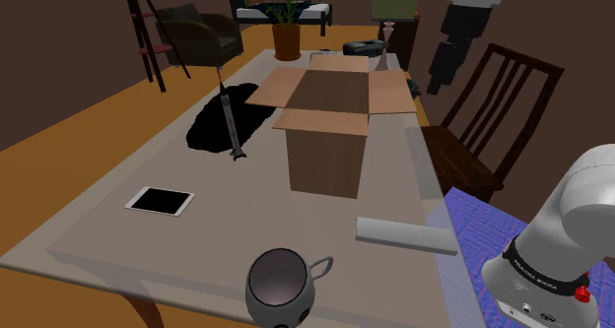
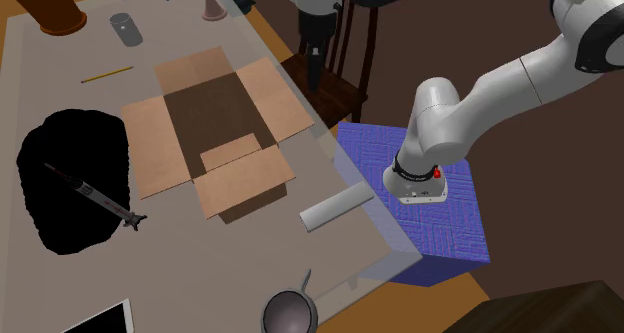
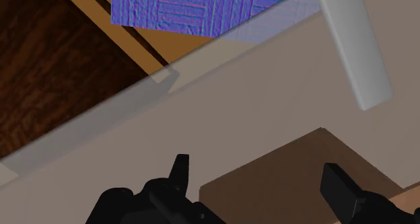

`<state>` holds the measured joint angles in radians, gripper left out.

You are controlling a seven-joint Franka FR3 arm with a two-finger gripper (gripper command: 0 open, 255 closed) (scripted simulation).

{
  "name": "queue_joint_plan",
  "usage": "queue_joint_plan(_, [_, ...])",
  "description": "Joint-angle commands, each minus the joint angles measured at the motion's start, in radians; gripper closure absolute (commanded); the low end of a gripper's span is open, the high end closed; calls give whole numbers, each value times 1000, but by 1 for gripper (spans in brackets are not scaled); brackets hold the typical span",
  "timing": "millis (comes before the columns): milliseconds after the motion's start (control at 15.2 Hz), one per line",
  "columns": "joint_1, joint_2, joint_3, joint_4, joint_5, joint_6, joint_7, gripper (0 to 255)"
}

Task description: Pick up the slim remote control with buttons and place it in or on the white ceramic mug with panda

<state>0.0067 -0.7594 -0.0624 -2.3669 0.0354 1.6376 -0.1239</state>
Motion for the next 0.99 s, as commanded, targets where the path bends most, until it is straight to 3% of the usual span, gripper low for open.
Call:
queue_joint_plan(0, [0,0,0,0,0,0,0,0])
queue_joint_plan(924, [179,-100,240,-364,124,259,80,0])
